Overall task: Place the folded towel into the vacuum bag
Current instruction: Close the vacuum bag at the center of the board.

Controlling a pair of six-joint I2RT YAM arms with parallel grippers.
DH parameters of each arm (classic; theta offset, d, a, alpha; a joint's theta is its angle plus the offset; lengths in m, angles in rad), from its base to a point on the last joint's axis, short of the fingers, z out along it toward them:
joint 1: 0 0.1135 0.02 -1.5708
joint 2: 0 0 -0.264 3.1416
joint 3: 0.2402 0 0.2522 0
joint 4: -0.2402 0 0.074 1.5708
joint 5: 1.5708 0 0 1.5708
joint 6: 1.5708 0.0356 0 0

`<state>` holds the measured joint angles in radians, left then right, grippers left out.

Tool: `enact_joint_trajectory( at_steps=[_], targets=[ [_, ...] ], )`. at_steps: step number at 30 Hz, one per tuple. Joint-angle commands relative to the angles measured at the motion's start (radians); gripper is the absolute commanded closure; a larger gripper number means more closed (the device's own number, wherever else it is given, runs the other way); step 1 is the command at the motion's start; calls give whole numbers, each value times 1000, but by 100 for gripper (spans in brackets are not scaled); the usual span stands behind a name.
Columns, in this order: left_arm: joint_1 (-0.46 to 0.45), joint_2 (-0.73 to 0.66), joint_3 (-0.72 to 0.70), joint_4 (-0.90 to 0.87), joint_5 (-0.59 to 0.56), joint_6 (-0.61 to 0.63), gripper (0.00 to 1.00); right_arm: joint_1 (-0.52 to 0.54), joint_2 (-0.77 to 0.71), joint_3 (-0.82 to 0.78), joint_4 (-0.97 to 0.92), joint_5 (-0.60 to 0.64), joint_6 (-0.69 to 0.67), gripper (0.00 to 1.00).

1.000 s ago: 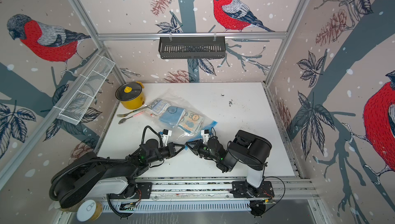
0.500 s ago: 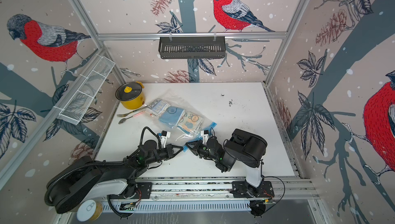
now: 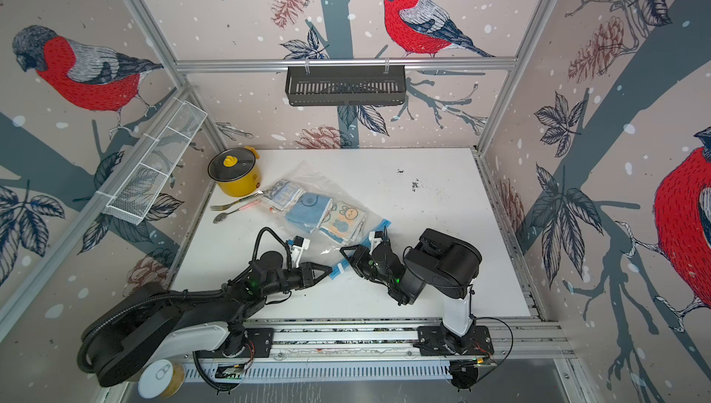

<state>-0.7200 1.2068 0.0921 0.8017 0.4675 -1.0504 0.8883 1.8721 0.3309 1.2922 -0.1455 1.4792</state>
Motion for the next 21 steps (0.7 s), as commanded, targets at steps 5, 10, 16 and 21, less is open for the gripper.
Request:
enact_joint_trajectory(
  at_steps=[5,10,16,21],
  targets=[
    [-2,49,-4,61,-16,-31,37,2,22,5,30,-25,-28,68],
    [-23,122,-8,146,-36,-68,36,9,20,8,33,-30,-25,80],
    [-41,201,-22,277,-48,-112,42,21,10,11,32,-22,-11,90],
    [-63,196,-23,304,-94,-105,45,27,20,10,86,-32,27,93]
  ],
)
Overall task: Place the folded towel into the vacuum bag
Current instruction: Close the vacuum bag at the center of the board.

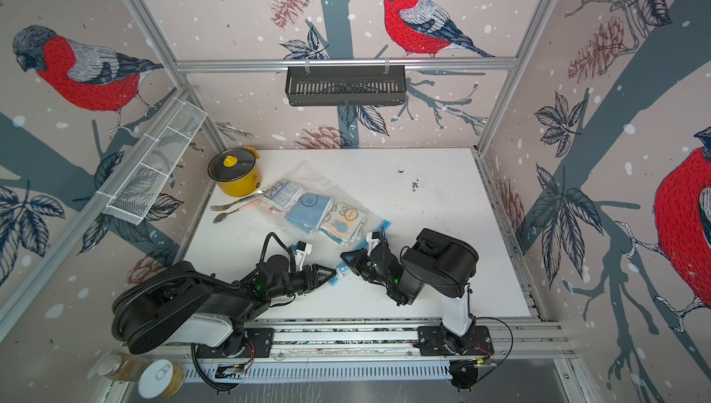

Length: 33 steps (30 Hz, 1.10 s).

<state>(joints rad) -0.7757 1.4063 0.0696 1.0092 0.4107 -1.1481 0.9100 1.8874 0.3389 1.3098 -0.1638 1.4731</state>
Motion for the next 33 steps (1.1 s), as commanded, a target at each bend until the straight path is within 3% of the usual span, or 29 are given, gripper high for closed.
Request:
enact_joint_trajectory(
  at_steps=[1,10,19,25,33],
  targets=[
    [-12,-8,1,98,-43,-5,45,7,8,0,88,-17,42,94],
    [-20,-52,-9,93,-67,-7,49,18,4,8,130,-22,77,95],
    [-46,-208,-39,22,-137,-20,54,23,-5,-27,183,32,99,97],
    [-57,-296,-69,-80,-174,-73,41,27,-2,-9,241,51,116,98],
    [-65,-350,-88,-156,-188,-144,40,45,-4,12,219,60,105,99]
  ],
)
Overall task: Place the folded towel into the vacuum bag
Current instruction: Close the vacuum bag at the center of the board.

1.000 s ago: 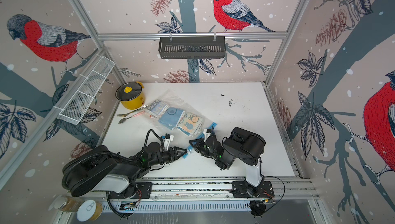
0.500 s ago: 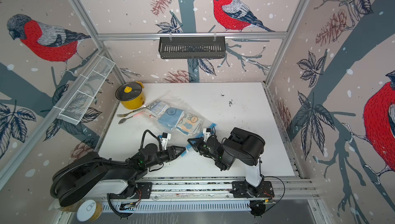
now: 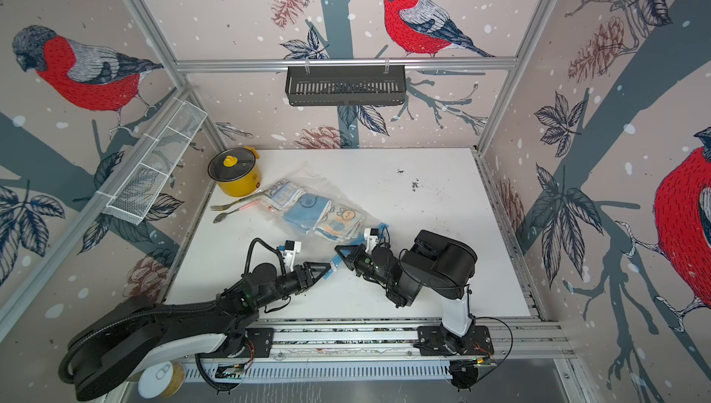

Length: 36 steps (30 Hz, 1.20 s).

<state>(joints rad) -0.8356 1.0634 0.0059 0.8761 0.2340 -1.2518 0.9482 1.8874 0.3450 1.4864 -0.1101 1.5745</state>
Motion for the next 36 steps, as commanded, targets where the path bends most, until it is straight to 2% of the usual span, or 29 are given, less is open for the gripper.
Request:
enact_joint_trajectory(
  at_steps=[1,9,16,28,31,36],
  targets=[
    [-6,-6,-26,-22,-12,-48,40,9,-5,6,44,7,4,99],
    [-17,6,-33,21,-28,-90,44,27,-5,13,36,10,-4,99],
    [-24,-20,-43,42,-68,-100,63,30,4,17,35,5,-6,99],
    [-31,-7,-35,69,-73,-104,72,30,25,25,41,6,-2,99],
    [-33,-5,-37,68,-74,-107,81,30,21,25,35,9,-5,99],
    [-36,-18,-38,48,-84,-110,85,28,17,26,24,12,-10,99]
  ],
)
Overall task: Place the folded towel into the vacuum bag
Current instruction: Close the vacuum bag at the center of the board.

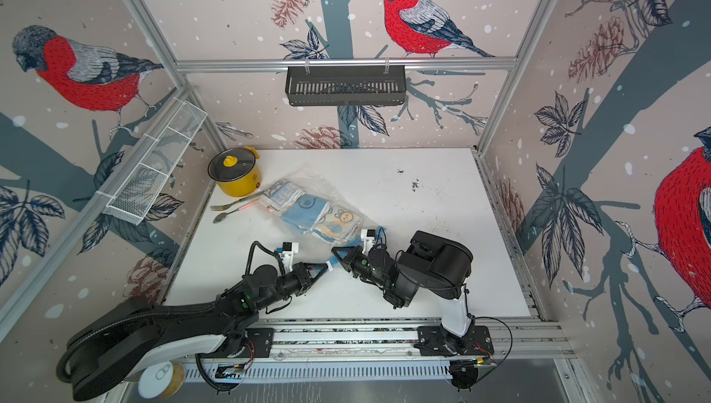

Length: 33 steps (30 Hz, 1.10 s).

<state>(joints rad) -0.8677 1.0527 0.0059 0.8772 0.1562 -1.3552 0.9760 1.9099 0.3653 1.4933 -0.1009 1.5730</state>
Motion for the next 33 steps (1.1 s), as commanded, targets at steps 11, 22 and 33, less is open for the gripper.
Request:
enact_joint_trajectory(
  at_steps=[11,22,33],
  targets=[
    [-4,-24,-35,12,-28,-4,100,2,-42,-15,5,7,-4,68],
    [-4,1,-6,15,-44,2,100,80,-125,-39,-32,60,10,50],
    [-3,5,11,23,-56,9,100,113,-64,-39,6,69,22,45]
  ],
)
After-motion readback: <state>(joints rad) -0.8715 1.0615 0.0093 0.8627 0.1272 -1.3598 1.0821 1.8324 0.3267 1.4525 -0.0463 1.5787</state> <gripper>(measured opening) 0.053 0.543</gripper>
